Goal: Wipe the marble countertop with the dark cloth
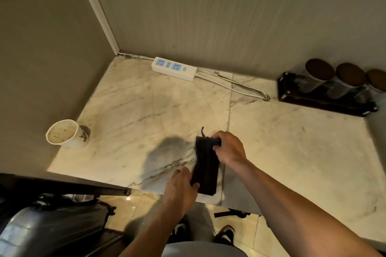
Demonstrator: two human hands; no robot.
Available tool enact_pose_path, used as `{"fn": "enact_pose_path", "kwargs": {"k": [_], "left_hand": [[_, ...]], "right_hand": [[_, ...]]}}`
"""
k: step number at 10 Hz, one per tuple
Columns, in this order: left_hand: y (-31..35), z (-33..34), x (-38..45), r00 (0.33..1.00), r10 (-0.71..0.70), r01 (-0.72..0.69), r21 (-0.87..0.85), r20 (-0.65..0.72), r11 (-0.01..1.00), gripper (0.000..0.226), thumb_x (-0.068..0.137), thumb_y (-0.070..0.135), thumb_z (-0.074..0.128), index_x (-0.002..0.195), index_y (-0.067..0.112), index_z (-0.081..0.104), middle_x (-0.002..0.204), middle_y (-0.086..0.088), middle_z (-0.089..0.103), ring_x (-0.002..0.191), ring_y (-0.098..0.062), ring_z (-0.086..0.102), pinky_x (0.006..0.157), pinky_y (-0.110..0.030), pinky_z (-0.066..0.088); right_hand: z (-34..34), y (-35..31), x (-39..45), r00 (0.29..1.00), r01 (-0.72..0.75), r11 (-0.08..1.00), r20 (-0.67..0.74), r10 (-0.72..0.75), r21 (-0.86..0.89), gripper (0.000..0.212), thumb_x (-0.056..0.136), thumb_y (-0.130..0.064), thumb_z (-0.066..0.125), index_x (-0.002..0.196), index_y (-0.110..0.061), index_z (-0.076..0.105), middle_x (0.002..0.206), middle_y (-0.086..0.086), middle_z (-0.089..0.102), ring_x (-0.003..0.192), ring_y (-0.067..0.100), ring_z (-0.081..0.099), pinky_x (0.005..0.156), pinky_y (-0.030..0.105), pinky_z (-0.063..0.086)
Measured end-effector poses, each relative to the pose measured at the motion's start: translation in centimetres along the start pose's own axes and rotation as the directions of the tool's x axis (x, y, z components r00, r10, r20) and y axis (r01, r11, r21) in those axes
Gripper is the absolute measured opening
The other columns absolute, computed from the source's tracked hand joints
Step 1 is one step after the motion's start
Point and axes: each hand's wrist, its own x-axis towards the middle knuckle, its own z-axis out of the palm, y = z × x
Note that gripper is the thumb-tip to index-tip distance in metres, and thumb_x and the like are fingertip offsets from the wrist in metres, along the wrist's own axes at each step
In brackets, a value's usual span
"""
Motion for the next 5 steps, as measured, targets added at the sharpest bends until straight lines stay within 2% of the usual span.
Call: {"fn": "enact_pose_path", "kwargs": {"k": [2,3,4,5], "left_hand": [[-0.2,-0.1,-0.1,1.000,-0.016,0.015,0.019,0.010,1.000,0.021,0.086,0.034,0.059,0.089,0.024,0.041,0.093,0.003,0.052,0.081,-0.015,0.049,0.064,-0.027,0.036],[0.0,-0.2,-0.2,0.999,-0.033,0.032,0.022,0.031,0.999,0.020,0.085,0.035,0.059,0.096,0.025,0.045,0.098,0.004,0.057,0.085,-0.015,0.054,0.070,-0.030,0.047],[0.8,-0.6,-0.3,1.000,-0.015,0.015,0.029,0.003,0.999,0.025,0.087,0.037,0.056,0.107,0.025,0.048,0.106,0.003,0.058,0.085,-0.012,0.053,0.073,-0.029,0.047],[2.5,-2.0,-0.2,0.995,0.029,-0.027,0.017,-0.100,0.999,0.036,0.092,0.038,0.049,0.123,0.021,0.047,0.120,-0.002,0.055,0.089,-0.013,0.049,0.072,-0.027,0.040]], "right_hand": [[0.0,0.6,0.0,1.000,0.018,1.000,0.005,-0.018,-0.025,0.022,0.087,-0.018,0.059,0.109,-0.022,0.061,0.109,0.000,0.060,0.096,0.019,0.057,0.076,0.024,0.042],[-0.9,1.8,-0.9,1.000,-0.007,0.996,0.002,0.007,0.087,0.026,0.091,-0.028,0.054,0.116,-0.022,0.058,0.116,-0.001,0.060,0.101,0.016,0.057,0.085,0.027,0.045],[-2.3,3.0,-1.5,0.999,0.002,0.991,-0.040,0.003,0.130,0.030,0.093,-0.030,0.051,0.121,-0.020,0.057,0.121,0.000,0.060,0.106,0.017,0.057,0.089,0.028,0.044],[-5.1,4.9,-2.1,0.987,0.031,0.988,-0.159,-0.007,0.151,0.033,0.095,-0.033,0.050,0.123,-0.018,0.057,0.125,0.004,0.060,0.109,0.020,0.058,0.090,0.031,0.044]]}}
